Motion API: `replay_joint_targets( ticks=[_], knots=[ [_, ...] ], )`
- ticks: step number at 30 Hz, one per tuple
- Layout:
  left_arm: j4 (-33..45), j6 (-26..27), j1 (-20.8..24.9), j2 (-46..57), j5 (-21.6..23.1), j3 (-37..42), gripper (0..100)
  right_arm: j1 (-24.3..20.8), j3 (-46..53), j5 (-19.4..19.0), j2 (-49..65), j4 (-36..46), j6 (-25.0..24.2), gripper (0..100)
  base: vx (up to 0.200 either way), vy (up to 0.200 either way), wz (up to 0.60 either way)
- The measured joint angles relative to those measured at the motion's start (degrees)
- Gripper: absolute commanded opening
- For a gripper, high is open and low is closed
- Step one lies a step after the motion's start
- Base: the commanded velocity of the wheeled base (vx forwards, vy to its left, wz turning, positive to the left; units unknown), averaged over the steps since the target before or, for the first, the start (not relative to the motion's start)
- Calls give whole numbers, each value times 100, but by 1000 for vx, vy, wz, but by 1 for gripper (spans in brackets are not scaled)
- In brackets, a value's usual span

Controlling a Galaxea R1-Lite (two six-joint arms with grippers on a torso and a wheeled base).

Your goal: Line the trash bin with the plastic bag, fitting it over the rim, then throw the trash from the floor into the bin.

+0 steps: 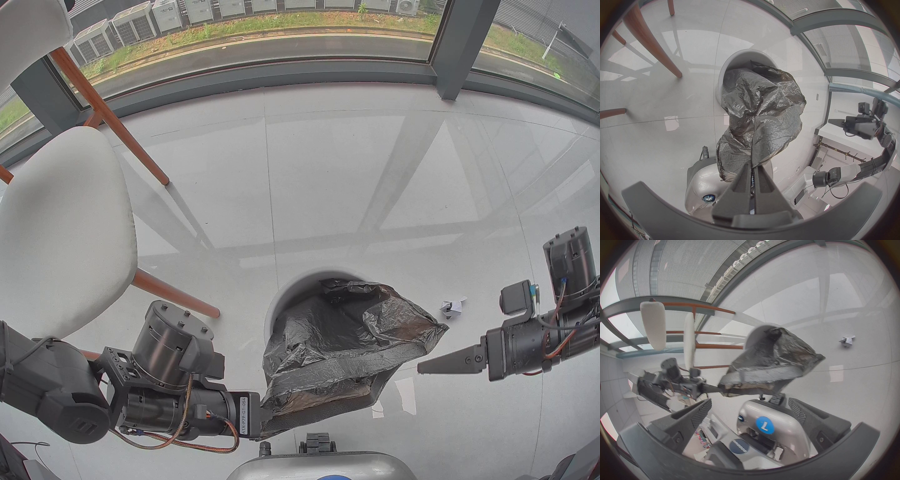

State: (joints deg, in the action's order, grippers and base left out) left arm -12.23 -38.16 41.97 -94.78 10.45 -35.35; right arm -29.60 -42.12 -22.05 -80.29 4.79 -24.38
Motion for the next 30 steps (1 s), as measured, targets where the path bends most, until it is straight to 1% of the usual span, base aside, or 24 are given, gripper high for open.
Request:
replay_joint_targets(
  ticks=[1, 3, 6, 8, 14, 16, 23, 30],
  knots=[
    [0, -7, 2, 7, -2, 0, 0, -102, -137, 5, 17, 32, -151, 100, 0, 0, 0],
    [-4, -13, 2, 16, -2, 0, 0, -206, -267, 13, -9, -15, -260, 100, 0, 0, 0],
    [-4, -18, 4, 24, -13, 7, 0, -323, -410, 106, -216, -316, -518, 100, 0, 0, 0],
    [-9, -24, 4, 27, -18, 10, 0, -389, -444, 187, -367, -495, -835, 100, 0, 0, 0],
    [-17, -62, 2, 22, -22, 5, 0, -703, -457, 558, -926, -946, -2011, 100, 0, 0, 0],
    [-22, -71, 0, 21, -22, 11, 0, -807, -451, 662, -1100, -1007, -2228, 100, 0, 0, 0],
    [-22, -84, -5, -4, -18, 24, 0, -1143, -477, 958, -1654, -1073, -2655, 100, 0, 0, 0],
    [-22, -77, -7, -21, -20, -6, 0, -1224, -584, 1023, -1941, -1075, -3035, 100, 0, 0, 0]
  ],
)
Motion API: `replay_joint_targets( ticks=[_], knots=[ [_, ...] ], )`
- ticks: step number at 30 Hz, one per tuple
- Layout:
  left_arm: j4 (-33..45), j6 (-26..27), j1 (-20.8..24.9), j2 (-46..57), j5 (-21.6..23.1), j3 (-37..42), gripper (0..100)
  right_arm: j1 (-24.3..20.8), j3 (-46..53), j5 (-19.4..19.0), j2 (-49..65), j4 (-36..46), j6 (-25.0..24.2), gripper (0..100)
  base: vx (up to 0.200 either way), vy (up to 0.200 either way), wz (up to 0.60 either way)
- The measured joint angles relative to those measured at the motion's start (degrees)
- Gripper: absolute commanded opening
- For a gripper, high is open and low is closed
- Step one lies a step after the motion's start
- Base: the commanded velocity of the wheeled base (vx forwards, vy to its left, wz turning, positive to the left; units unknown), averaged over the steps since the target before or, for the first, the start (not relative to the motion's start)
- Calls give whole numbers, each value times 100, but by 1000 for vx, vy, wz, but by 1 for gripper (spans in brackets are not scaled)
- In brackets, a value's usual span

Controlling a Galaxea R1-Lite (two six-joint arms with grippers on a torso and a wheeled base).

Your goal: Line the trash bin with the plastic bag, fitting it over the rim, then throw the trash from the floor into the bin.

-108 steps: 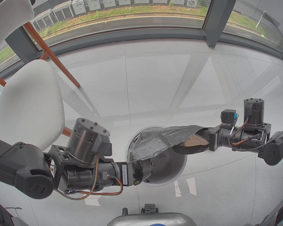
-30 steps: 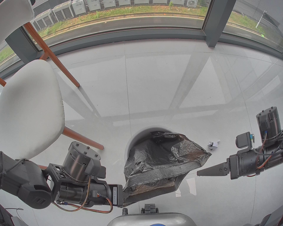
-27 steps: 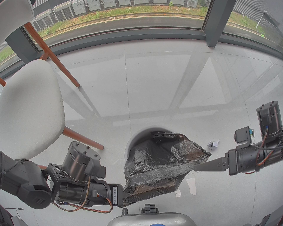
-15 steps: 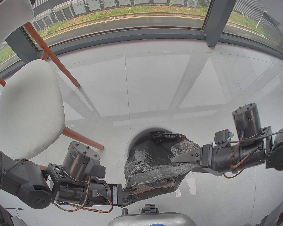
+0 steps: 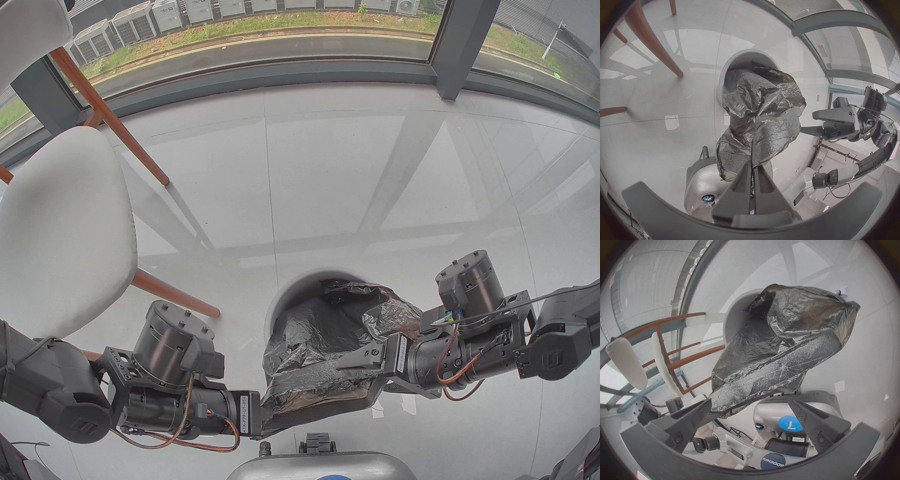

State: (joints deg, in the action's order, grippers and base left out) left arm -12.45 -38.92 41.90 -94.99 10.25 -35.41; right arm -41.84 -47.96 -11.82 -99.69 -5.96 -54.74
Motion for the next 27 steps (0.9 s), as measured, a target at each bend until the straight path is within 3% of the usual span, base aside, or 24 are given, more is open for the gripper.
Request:
replay_joint_targets(
  ticks=[12, 13, 27],
  knots=[
    [-9, 1, 5, -13, 0, -20, 0, 2, -177, 586, -474, -438, -441, 100, 0, 0, 0],
    [-9, 1, 5, -13, -2, -16, 0, 6, -184, 652, -522, -536, -474, 0, 0, 0, 0],
    [-6, 1, 0, -11, -5, 11, 0, 89, -429, 791, -700, -619, -521, 0, 0, 0, 0]
  ],
)
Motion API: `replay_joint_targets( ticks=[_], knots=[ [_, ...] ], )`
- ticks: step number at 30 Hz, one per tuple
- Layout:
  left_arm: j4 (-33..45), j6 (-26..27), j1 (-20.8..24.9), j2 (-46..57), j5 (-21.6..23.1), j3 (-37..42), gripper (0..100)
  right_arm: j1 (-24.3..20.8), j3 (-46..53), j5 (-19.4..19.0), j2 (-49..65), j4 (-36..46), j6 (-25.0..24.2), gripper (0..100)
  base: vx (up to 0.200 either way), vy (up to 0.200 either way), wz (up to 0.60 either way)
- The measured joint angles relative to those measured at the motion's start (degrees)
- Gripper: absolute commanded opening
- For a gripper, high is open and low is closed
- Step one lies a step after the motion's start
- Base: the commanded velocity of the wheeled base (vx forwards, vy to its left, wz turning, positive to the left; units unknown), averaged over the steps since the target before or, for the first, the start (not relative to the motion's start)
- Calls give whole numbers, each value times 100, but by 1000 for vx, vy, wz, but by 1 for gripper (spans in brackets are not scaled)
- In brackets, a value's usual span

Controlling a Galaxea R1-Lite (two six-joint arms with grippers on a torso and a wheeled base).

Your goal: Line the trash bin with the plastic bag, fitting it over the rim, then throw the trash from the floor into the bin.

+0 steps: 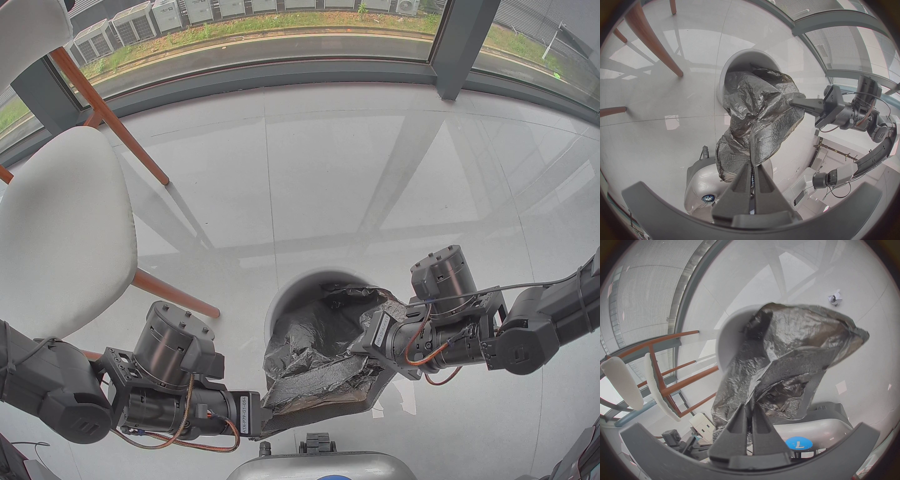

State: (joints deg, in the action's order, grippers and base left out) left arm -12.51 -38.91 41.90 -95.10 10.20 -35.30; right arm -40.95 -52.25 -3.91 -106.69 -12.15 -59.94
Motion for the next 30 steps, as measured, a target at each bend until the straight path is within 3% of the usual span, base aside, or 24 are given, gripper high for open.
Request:
replay_joint_targets(
  ticks=[18, 25, 30],
  knots=[
    [2, -23, -135, -2, -5, -535, 0, 222, -1059, -32, 66, 184, 323, 0, 0, 0, 0],
    [-2, -477, -218, -93, -2, -912, 0, 335, -1470, -323, -30, 301, 325, 0, 0, 0, 0],
    [0, -507, -233, -173, -9, -1020, 0, 363, -1657, -358, -152, 302, 339, 0, 0, 0, 0]
  ],
)
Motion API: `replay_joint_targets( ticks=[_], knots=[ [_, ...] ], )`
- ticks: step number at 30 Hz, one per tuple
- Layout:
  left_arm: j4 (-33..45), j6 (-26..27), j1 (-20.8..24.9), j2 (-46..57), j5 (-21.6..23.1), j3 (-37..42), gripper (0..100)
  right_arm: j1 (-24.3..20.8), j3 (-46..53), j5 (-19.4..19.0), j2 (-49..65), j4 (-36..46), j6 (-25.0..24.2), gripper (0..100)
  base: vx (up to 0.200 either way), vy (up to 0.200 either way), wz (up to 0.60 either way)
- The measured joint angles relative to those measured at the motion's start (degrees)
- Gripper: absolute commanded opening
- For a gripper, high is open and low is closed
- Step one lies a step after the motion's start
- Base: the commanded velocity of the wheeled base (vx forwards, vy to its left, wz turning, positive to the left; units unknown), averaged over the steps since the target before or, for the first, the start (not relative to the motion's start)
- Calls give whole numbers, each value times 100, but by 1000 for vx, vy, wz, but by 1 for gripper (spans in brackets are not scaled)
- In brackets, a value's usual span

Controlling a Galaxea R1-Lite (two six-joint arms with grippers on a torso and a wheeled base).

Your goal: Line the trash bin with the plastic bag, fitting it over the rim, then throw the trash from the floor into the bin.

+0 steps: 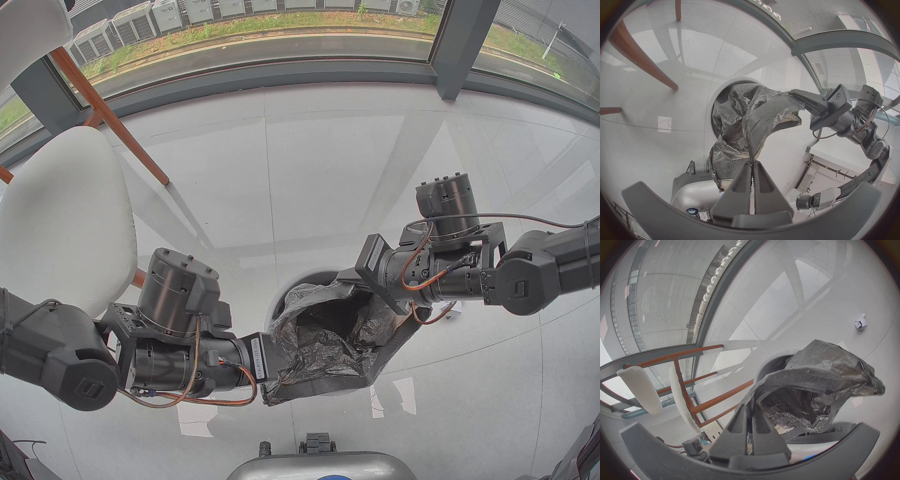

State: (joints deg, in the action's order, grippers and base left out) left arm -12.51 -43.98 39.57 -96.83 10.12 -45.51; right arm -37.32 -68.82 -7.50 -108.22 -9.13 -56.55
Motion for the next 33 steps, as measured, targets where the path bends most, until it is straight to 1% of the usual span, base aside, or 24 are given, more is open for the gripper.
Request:
replay_joint_targets(
  ticks=[5, 12, 18, 24, 33],
  knots=[
    [-7, -2, -82, -94, -5, -71, 0, 61, -233, -11, -166, -6, 66, 0, 0, 0, 0],
    [-484, -16, -184, -223, -123, -90, 0, 133, -784, -22, -542, 0, 138, 0, 0, 0, 0],
    [-588, -20, -368, -315, -139, -107, 0, 182, -1156, -33, -837, 0, 149, 0, 0, 0, 0],
    [-656, -29, -549, -358, -123, -138, 0, 210, -1304, -187, -1047, 2, 160, 0, 0, 0, 0],
    [-889, -229, -722, -499, -130, -171, 0, 284, -1783, -197, -1419, 5, 160, 0, 0, 0, 0]
  ],
)
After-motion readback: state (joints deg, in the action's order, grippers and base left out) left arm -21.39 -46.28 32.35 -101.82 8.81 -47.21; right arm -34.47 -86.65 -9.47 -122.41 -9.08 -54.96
